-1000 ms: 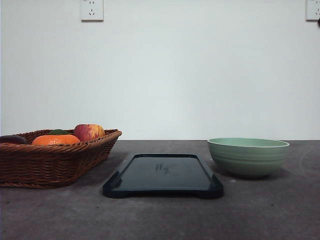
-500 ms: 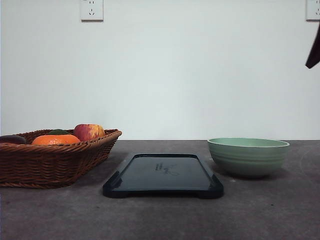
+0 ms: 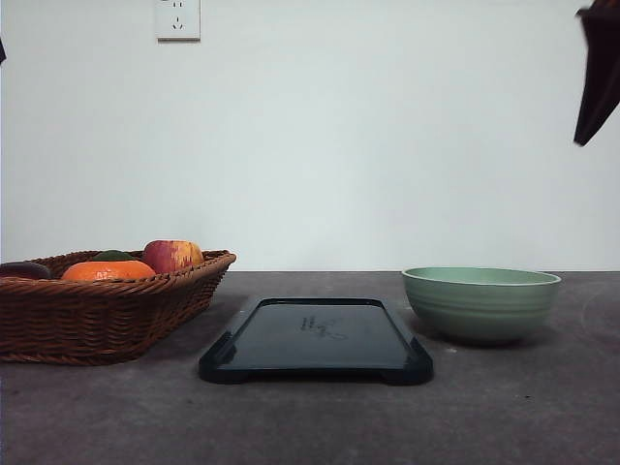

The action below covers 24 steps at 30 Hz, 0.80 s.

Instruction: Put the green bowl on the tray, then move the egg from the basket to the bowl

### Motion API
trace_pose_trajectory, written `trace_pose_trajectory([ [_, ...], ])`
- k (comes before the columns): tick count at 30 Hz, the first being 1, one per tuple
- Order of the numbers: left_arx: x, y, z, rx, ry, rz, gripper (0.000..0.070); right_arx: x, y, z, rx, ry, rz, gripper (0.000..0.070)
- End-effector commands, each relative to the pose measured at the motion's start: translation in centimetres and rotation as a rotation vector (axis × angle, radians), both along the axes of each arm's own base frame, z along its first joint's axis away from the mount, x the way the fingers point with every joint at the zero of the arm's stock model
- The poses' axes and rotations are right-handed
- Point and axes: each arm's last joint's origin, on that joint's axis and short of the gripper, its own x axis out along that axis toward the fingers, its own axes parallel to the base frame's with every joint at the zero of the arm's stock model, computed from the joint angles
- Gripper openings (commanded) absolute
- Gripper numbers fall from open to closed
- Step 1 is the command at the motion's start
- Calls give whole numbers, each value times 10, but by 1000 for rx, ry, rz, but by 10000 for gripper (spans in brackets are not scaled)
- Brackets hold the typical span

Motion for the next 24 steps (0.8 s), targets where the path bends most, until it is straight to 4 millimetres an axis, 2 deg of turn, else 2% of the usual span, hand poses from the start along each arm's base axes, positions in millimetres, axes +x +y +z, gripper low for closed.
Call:
trace_pose_trajectory([
  [1, 1, 0, 8, -1, -27, -9, 350, 14, 2, 2, -2, 20, -7, 405],
  [14, 1, -1, 8, -4, -25, -7, 350, 96, 12, -18, -63, 99, -1, 398],
  [17, 1, -1, 8, -4, -26, -7, 350, 110, 14, -26, -81, 115, 5, 394],
  [20, 1, -1, 8, -4, -27, -7, 350, 122, 15, -35, -86, 138, 9, 341],
  [24, 1, -1, 8, -5, -27, -7, 350, 132, 17, -49, -90, 167, 10, 333],
])
